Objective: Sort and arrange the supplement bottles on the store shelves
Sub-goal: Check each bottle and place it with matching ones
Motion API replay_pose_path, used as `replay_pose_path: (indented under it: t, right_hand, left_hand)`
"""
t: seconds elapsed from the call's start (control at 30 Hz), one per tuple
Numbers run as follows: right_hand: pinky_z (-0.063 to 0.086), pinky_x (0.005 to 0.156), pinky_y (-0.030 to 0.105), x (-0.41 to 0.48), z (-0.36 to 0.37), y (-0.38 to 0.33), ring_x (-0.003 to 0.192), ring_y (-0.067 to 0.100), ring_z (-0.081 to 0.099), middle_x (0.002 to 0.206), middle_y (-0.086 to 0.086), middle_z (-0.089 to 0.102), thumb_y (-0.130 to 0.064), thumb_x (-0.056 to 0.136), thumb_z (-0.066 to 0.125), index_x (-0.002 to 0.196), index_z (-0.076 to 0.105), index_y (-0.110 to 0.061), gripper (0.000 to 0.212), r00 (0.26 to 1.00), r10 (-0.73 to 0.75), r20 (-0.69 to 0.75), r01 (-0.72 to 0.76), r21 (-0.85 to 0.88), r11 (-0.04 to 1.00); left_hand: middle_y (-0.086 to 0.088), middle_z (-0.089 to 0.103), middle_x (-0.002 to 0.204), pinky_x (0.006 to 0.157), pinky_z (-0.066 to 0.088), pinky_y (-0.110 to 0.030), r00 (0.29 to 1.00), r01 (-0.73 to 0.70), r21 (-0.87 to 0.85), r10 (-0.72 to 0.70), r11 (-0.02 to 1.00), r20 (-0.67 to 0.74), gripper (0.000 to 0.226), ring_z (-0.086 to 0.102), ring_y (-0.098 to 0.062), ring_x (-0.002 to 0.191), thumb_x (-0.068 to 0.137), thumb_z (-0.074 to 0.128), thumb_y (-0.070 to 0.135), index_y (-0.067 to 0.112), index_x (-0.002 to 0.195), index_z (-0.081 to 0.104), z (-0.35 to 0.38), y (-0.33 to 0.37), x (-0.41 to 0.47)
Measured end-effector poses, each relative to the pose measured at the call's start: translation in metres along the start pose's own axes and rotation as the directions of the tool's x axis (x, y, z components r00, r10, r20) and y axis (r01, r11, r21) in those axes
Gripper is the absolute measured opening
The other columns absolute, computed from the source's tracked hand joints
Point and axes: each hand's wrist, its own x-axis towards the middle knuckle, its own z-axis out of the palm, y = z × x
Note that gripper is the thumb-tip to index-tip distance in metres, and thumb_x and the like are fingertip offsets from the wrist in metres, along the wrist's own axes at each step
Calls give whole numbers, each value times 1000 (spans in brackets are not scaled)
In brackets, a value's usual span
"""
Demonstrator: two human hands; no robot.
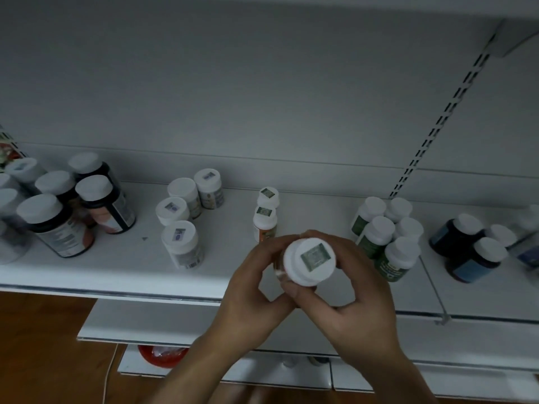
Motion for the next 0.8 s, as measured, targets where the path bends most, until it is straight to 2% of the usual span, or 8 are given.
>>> replay_pose_path:
  t: [0.1, 0.17, 0.3, 0.4, 0.5, 0.6, 0.73, 0.8]
  right_hand:
    - [51, 82, 19, 1, -2, 5, 101, 7, 65, 106, -18, 67, -35, 65, 78, 112, 60, -40, 51, 969, 247, 4, -237, 301, 924]
    - [55, 75, 23, 3, -4, 11, 93, 10, 68, 100, -11, 70, -28, 60, 79, 115, 57, -35, 59, 907, 413, 76, -396, 488, 778]
    - [56, 71, 27, 2, -6, 21, 93, 18, 68, 104, 3, 72, -36, 65, 80, 109, 70, -22, 47, 783, 544, 302, -593, 628, 504]
    - [56, 79, 32, -4, -3, 23, 101, 23, 65, 120, 15, 66, -46, 65, 84, 122, 65, -10, 71, 729, 490, 478, -649, 709, 274]
    - [55, 85, 34, -8, 1, 23, 104, 25, 65, 125, 17, 64, -37, 75, 79, 124, 64, -5, 61, 744, 401, 535, -622, 773, 122]
    - [55, 89, 34, -9, 3, 23, 103, 24, 64, 123, 18, 63, -31, 77, 78, 123, 64, -3, 56, 747, 381, 544, -595, 803, 20]
    - [54, 81, 32, -9, 3, 23, 105, 26, 58, 120, 17, 61, -23, 91, 56, 124, 62, -1, 39, 736, 368, 569, -593, 803, -54]
    - [54, 83, 32, -8, 4, 23, 108, 28, 56, 125, 18, 59, -23, 88, 64, 126, 61, -1, 43, 736, 367, 569, -593, 803, -55]
  left_hand:
    - [7, 65, 121, 94, 52, -42, 999, 7, -35, -9, 999, -49, 54, 61, -18, 114, 73, 78, 25, 31, 124, 58, -3, -1, -3]
    - [5, 66, 121, 98, 51, -40, 997, 17, -96, -24, 995, -77, 58, 62, -20, 114, 72, 78, 25, 23, 126, 57, -4, 0, -4]
    - [7, 65, 122, 101, 49, -34, 992, -21, -189, -3, 982, -123, 61, 61, -18, 117, 69, 78, 23, 20, 125, 54, -3, 9, -4]
    - [8, 65, 122, 101, 47, -29, 992, -53, -221, 27, 974, -122, 61, 60, -17, 118, 69, 80, 21, 22, 126, 56, 2, 18, -3]
    - [5, 63, 122, 100, 45, -29, 989, -105, -184, 84, 977, -119, 59, 59, -22, 118, 71, 80, 21, 28, 125, 58, 5, 22, -3]
    - [9, 60, 120, 98, 45, -30, 983, -158, -93, 148, 983, -114, 56, 58, -25, 116, 72, 80, 24, 28, 124, 59, 6, 23, -2]
    - [12, 59, 122, 99, 45, -34, 973, -209, -38, 204, 977, -107, 57, 57, -23, 116, 71, 81, 26, 31, 123, 59, 6, 22, -3]
    - [13, 58, 123, 100, 44, -35, 974, -208, -39, 203, 977, -104, 57, 57, -24, 117, 71, 81, 25, 32, 123, 59, 6, 20, -2]
